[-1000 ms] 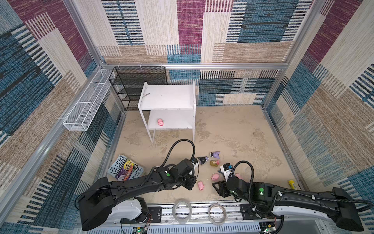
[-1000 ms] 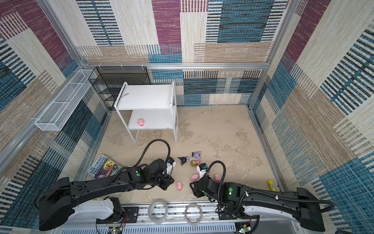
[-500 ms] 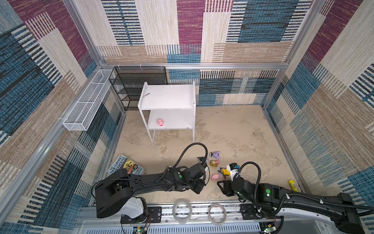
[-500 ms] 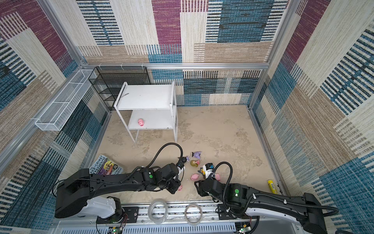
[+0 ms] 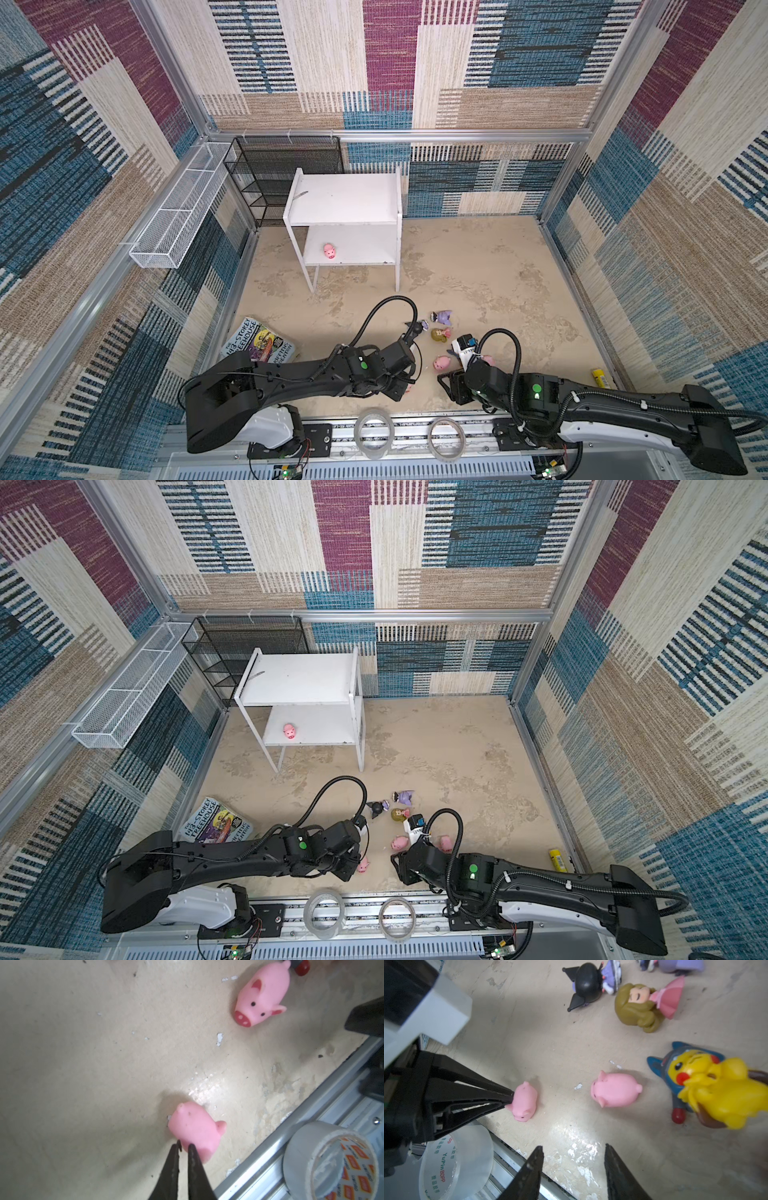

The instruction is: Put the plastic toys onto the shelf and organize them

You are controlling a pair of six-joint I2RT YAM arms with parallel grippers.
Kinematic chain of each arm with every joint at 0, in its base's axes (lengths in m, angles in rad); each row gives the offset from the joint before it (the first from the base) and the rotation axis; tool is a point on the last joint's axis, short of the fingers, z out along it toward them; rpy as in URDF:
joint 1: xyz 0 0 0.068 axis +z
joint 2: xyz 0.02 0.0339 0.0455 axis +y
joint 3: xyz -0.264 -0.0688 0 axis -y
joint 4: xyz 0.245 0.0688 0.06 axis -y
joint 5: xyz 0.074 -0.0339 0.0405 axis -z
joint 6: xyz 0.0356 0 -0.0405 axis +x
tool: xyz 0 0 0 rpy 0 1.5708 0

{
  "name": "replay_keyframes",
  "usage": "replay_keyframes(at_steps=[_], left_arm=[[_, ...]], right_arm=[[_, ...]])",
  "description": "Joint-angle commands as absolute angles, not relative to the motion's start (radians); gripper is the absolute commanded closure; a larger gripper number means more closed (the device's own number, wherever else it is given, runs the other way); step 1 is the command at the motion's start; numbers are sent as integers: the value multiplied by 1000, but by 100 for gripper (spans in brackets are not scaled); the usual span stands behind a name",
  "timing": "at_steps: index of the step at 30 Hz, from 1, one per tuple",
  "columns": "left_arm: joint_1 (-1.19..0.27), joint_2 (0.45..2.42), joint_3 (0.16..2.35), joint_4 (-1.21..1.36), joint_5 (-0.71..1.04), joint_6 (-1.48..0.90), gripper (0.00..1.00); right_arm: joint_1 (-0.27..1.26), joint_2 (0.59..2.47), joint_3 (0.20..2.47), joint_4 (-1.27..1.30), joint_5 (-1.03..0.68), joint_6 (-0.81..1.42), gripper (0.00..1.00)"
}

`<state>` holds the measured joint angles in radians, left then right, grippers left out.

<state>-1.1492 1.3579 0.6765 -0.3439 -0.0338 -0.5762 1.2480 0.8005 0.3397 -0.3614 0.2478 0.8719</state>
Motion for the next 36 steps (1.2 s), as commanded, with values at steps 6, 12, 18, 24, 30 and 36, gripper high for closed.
replay_keyframes(at_steps=[6,12,18,24,30,36], left_arm=[[-1149,1289,657,-380,-53,-605,66],[-1142,1221,648,-449,-117,-634,39],[-1100,1124,637,-502,-147,-651,22],[-1069,1034,573,-518,-131,-672,20],[-1067,980,519,-505,-123,-677,20],[-1067,1011,479,-391,-70,-622,21]], right_arm=[[1249,942,339,-147,152,785,52],[1249,1103,354,-15,97,748,71],[1249,1262,373,110,5,713,76],[1249,1442,439,236,-74,640,78],[1250,1550,513,241,-103,614,82],[1244,1412,425,162,-48,637,81]])
